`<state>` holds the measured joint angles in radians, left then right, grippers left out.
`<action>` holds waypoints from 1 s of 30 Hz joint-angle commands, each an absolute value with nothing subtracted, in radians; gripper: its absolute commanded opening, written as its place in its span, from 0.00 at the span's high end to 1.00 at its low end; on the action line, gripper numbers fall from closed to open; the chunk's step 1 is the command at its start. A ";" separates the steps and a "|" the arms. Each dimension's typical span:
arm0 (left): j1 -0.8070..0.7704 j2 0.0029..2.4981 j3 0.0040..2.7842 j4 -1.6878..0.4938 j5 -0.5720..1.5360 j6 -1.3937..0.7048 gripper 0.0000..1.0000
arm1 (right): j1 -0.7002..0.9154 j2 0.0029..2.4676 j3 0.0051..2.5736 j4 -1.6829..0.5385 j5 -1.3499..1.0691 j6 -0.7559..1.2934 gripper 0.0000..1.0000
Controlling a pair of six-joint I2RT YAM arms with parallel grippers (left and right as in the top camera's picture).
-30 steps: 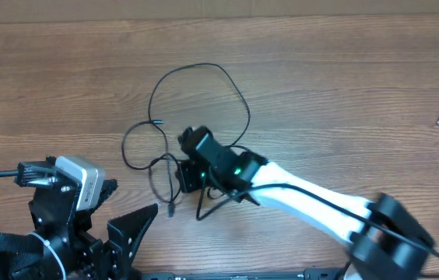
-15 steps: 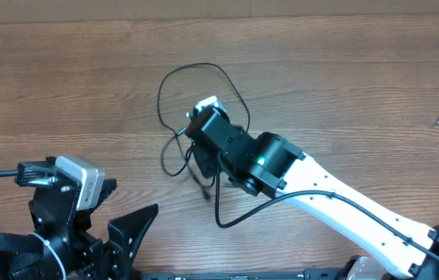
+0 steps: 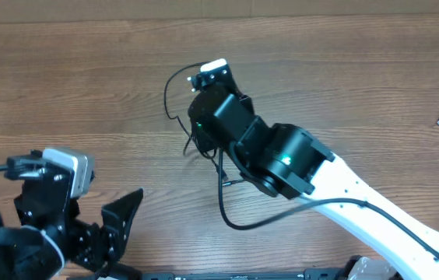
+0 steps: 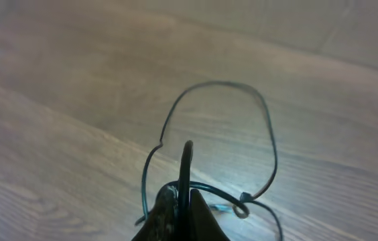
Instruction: Untangle cables
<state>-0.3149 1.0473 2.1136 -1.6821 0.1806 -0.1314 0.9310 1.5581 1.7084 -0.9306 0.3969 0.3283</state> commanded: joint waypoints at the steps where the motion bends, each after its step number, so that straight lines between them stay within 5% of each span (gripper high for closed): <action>1: -0.321 1.045 2.054 -1.662 0.105 -0.147 0.23 | 0.934 1.473 1.767 -0.913 0.464 0.347 0.96; 18: -0.321 1.065 1.640 -1.305 0.367 0.078 0.23 | 0.934 1.343 1.769 -0.925 0.290 0.344 0.96; 30: -0.321 1.131 1.560 -1.248 0.496 0.270 0.53 | 0.934 1.336 1.769 -0.866 0.162 0.415 0.96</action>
<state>-0.3149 1.1179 1.5703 -1.2549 0.4290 0.1856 0.9310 1.3602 1.7367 -0.8825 0.2104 0.3763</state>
